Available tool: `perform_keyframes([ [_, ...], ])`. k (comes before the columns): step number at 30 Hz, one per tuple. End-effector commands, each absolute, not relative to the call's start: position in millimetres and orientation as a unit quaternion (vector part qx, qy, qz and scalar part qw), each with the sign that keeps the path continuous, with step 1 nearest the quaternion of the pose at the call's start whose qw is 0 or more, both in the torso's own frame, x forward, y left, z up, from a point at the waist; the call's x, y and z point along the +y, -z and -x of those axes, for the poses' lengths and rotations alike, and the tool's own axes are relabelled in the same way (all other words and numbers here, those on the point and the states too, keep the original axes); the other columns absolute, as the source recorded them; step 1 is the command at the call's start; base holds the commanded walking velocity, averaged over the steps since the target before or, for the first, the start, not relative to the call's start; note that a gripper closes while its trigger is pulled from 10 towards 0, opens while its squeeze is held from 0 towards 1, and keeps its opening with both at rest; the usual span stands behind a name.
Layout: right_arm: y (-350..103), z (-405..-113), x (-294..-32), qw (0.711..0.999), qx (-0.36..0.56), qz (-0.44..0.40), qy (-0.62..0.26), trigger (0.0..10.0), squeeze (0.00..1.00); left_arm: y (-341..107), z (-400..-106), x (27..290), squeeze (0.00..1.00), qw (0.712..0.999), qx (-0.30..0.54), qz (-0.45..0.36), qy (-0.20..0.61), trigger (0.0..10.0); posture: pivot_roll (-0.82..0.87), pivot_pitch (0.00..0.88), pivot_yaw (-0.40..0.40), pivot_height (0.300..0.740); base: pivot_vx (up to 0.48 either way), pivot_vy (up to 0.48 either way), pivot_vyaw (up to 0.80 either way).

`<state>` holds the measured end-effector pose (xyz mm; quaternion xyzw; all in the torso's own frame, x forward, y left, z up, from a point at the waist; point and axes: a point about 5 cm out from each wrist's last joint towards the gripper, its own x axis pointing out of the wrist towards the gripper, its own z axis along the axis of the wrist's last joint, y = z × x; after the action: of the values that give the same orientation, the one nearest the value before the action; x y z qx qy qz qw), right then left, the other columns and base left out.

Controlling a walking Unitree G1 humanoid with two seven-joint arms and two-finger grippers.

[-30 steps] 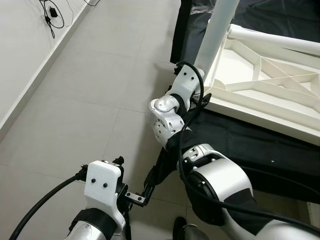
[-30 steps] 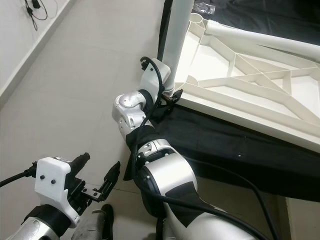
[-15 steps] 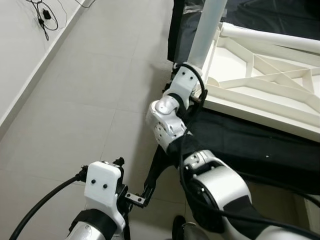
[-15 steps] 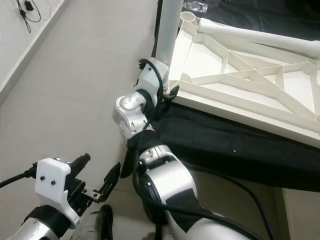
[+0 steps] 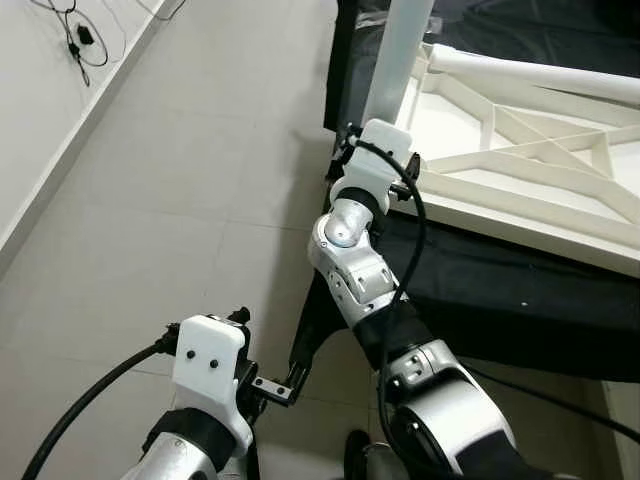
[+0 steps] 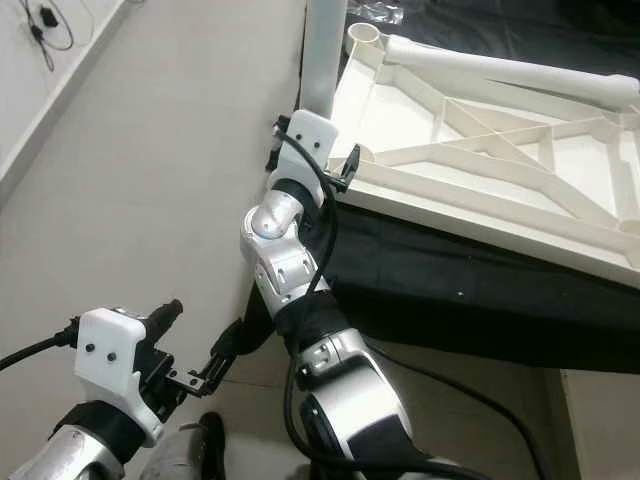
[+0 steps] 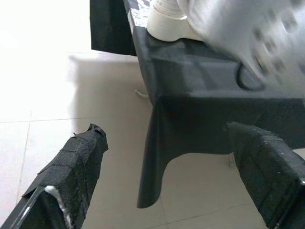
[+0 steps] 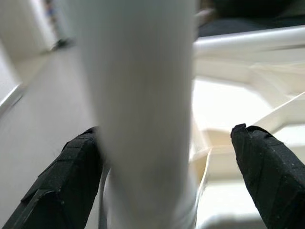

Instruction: Building children table

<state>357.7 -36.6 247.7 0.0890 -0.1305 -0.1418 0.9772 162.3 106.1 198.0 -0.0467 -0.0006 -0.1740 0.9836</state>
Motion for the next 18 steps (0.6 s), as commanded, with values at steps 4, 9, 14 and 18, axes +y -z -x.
perform_keyframes([
  [4, -227, -347, -18, 0.989, -0.084, -0.107, 0.057, 10.0, 0.0, -193, -162, 106, 0.0, 0.983, 0.011, 0.047, 0.176, 10.0, 0.16, 0.279, -0.037, 0.74, 0.0, 0.0, 0.0],
  [9, -224, -342, -18, 0.991, -0.071, -0.11, -0.012, 10.0, 0.0, -193, -165, 106, 0.0, 0.983, 0.007, 0.042, 0.177, 10.0, 0.15, 0.266, -0.037, 0.74, 0.0, 0.0, 0.0],
  [14, -220, -332, -31, 0.991, -0.072, -0.101, -0.039, 10.0, 0.0, -193, -168, 109, 0.0, 0.985, 0.004, 0.038, 0.168, 10.0, 0.14, 0.259, -0.038, 0.74, 0.0, 0.0, 0.0],
  [18, -210, -314, -59, 0.989, -0.085, -0.07, -0.099, 10.0, 0.0, -190, -171, 115, 0.0, 0.989, 0.003, 0.035, 0.142, 10.0, 0.12, 0.241, -0.037, 0.74, 0.0, 0.0, 0.0],
])
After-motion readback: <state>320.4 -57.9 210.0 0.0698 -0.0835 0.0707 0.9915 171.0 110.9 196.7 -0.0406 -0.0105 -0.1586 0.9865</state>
